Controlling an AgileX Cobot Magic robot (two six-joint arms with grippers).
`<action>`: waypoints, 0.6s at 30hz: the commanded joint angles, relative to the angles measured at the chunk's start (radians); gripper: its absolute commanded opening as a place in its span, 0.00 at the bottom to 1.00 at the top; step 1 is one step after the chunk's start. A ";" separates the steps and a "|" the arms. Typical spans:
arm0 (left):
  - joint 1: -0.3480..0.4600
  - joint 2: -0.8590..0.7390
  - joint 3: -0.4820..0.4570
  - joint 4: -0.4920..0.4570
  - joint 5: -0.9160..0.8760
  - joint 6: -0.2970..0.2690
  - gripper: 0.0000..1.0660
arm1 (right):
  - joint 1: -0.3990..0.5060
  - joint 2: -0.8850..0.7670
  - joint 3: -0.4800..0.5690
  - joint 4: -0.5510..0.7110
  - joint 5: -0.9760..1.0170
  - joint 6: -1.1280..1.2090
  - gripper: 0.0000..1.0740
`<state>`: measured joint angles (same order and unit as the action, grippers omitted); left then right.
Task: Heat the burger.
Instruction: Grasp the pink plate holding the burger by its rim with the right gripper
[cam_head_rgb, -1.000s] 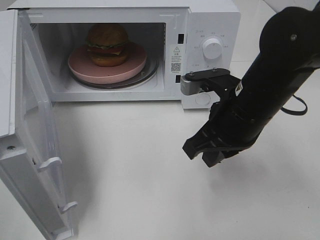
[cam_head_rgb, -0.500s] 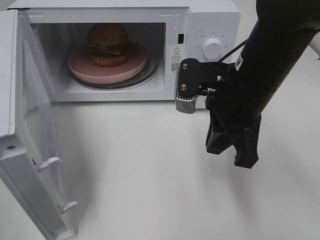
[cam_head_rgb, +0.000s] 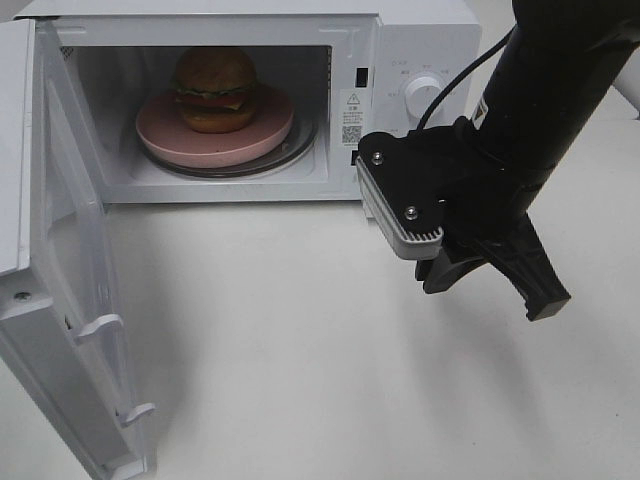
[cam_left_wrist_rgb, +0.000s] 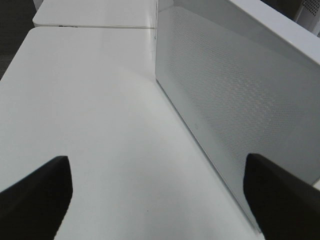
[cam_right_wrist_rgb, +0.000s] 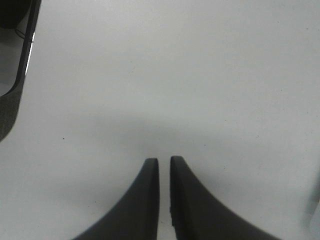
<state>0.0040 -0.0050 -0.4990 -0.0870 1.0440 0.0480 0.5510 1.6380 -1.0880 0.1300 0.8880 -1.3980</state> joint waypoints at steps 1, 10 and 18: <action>-0.001 -0.020 0.004 -0.010 -0.012 -0.002 0.82 | -0.001 -0.008 -0.002 -0.014 -0.001 -0.035 0.11; -0.001 -0.020 0.004 -0.010 -0.012 -0.002 0.82 | 0.059 -0.008 -0.002 -0.168 -0.012 -0.019 0.27; -0.001 -0.020 0.004 -0.010 -0.012 -0.002 0.82 | 0.128 -0.008 -0.002 -0.233 -0.078 0.064 0.60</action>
<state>0.0040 -0.0050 -0.4990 -0.0870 1.0440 0.0480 0.6740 1.6380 -1.0880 -0.0900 0.8150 -1.3490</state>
